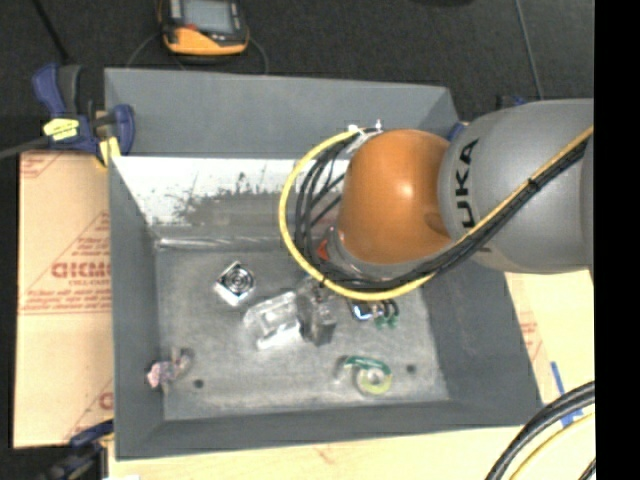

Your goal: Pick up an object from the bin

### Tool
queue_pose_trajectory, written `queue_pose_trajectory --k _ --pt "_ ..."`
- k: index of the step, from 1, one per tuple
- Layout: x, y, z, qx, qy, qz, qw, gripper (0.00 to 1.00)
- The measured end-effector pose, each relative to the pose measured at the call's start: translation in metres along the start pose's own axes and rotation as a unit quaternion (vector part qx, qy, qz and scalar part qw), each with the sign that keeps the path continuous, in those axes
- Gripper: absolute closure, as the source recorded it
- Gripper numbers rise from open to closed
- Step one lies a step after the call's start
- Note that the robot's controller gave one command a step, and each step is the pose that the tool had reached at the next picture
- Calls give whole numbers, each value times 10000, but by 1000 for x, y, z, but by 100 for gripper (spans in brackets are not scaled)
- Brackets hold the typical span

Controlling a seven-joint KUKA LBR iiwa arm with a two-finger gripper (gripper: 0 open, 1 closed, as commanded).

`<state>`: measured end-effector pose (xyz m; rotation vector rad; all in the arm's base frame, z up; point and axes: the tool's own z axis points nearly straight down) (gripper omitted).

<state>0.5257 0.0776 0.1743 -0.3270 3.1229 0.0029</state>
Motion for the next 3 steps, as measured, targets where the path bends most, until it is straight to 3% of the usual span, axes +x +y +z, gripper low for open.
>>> queue_pose_trajectory --k 1,2,3 --pt "-20 9 19 -2 -16 882 9961 100" --pt "-20 9 18 -1 -18 882 9961 0" --pt "-67 -5 95 16 0 -837 9965 0"
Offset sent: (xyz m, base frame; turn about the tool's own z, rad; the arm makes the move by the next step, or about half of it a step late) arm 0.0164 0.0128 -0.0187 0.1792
